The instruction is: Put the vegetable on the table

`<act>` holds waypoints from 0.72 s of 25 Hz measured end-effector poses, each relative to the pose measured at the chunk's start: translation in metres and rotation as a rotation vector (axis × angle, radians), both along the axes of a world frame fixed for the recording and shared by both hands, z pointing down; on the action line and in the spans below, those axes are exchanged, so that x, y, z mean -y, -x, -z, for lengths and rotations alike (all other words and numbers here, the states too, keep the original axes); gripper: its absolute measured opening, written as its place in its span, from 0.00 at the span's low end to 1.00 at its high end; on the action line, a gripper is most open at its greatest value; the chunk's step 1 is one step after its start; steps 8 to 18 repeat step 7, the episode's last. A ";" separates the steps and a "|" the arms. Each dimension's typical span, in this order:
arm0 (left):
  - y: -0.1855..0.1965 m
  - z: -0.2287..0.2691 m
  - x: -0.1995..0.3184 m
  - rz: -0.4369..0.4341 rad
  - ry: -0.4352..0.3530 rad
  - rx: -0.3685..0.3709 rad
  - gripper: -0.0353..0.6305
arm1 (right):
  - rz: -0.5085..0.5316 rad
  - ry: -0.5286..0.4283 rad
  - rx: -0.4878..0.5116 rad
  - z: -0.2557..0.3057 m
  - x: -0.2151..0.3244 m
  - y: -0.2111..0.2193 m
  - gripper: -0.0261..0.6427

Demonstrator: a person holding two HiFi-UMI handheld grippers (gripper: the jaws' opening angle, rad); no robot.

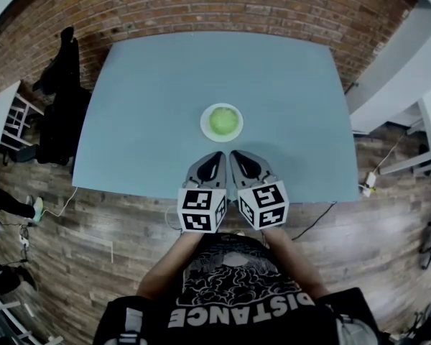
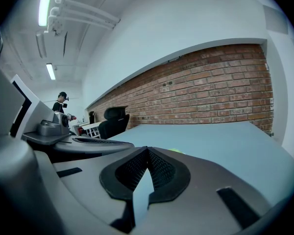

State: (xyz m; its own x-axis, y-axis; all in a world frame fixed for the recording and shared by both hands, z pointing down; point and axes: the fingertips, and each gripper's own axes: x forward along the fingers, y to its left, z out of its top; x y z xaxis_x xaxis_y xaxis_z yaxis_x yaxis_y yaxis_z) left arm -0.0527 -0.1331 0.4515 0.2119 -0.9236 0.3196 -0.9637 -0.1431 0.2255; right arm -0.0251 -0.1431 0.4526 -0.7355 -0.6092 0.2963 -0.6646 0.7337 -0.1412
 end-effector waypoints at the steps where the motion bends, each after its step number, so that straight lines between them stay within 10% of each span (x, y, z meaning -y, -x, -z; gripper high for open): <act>1: -0.001 0.000 0.000 0.000 -0.001 0.002 0.05 | 0.001 0.001 -0.001 0.000 0.000 0.000 0.05; 18: -0.002 -0.001 0.000 0.004 0.001 0.000 0.05 | 0.010 0.003 -0.004 -0.001 -0.001 0.001 0.05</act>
